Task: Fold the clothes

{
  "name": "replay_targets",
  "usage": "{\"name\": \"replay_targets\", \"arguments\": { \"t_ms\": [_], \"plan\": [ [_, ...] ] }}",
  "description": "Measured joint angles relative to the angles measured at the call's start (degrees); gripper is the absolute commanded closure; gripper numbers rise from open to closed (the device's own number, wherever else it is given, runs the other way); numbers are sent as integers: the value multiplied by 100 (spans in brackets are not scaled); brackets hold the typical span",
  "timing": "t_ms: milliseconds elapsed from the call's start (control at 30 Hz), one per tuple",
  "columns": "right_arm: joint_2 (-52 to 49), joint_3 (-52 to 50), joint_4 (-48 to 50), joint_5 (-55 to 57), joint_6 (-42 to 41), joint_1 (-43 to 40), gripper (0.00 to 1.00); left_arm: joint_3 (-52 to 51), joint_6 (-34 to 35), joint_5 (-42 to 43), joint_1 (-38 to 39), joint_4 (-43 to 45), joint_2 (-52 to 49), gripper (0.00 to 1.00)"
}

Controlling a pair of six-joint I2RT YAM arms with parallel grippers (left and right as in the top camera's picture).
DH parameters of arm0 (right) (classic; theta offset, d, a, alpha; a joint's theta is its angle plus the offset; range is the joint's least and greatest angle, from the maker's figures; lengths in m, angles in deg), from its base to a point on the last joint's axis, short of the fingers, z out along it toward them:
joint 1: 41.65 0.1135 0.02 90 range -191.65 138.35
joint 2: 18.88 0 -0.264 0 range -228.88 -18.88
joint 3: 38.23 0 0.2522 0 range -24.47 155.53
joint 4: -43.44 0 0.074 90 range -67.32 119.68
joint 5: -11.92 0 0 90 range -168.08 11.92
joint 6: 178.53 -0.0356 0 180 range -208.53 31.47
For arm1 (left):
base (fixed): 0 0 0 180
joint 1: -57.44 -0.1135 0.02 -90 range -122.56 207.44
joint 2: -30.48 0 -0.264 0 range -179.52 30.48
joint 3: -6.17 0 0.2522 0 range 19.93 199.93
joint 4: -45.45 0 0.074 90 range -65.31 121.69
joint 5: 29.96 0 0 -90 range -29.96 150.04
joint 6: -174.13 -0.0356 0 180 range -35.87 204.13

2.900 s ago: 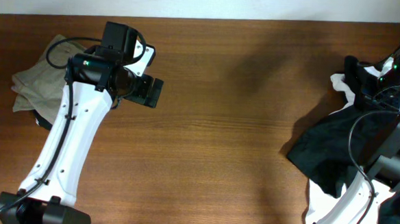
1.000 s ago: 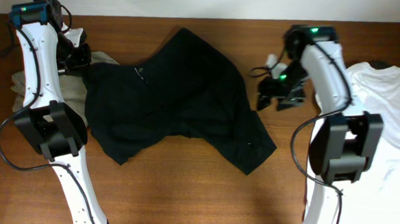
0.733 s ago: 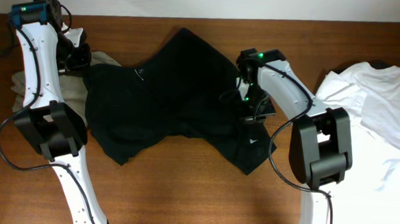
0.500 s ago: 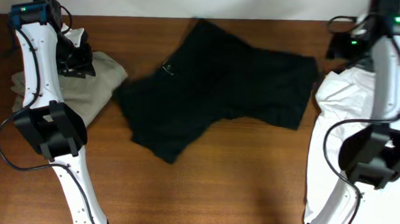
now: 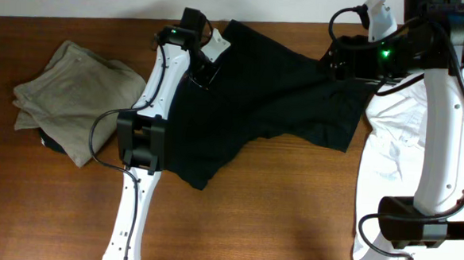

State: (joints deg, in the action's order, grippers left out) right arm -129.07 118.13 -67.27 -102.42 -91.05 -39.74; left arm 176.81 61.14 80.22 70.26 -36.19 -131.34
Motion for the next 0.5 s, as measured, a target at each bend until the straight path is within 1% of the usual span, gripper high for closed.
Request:
{"name": "replay_targets", "arguments": {
  "t_ms": [67,133,167,200,233,267,300,333,367,433,467,500],
  "plan": [
    [-2,-17,-2,63,-15,0,18,28,151,-527,-107,-37,0,100],
    [7,-264,-4,424,-125,0,18,83,662,-1250,-280,-26,0,100],
    [0,-586,111,623,-208,0,17,96,885,-1381,-450,-22,0,100],
    [11,-1128,264,872,-319,0,17,101,1051,-1296,-800,-48,0,100],
    [-9,-1910,756,1062,-424,0,18,136,1176,-1064,-1259,-210,0,99],
    [2,-2677,1443,1152,-568,0,21,203,1239,-966,-1484,-332,-13,95],
    [-17,-3585,2371,1176,-767,0,21,411,1261,-918,-1587,-490,-83,87],
    [-74,-4085,2719,1158,-890,2,21,706,1314,-896,-1587,-619,-162,80],
    [-118,-4625,3132,984,-927,7,20,1152,1366,-879,-1523,-822,-238,76],
    [-142,-5464,3700,109,-623,297,20,2103,1497,-817,-1410,-1193,-221,66],
    [-129,-5637,3882,-153,-496,568,20,2197,1537,-802,-1392,-1379,7,62],
    [-129,-5766,4011,-308,-468,905,20,2194,1513,-802,-1397,-1696,225,61]
  ]
}}
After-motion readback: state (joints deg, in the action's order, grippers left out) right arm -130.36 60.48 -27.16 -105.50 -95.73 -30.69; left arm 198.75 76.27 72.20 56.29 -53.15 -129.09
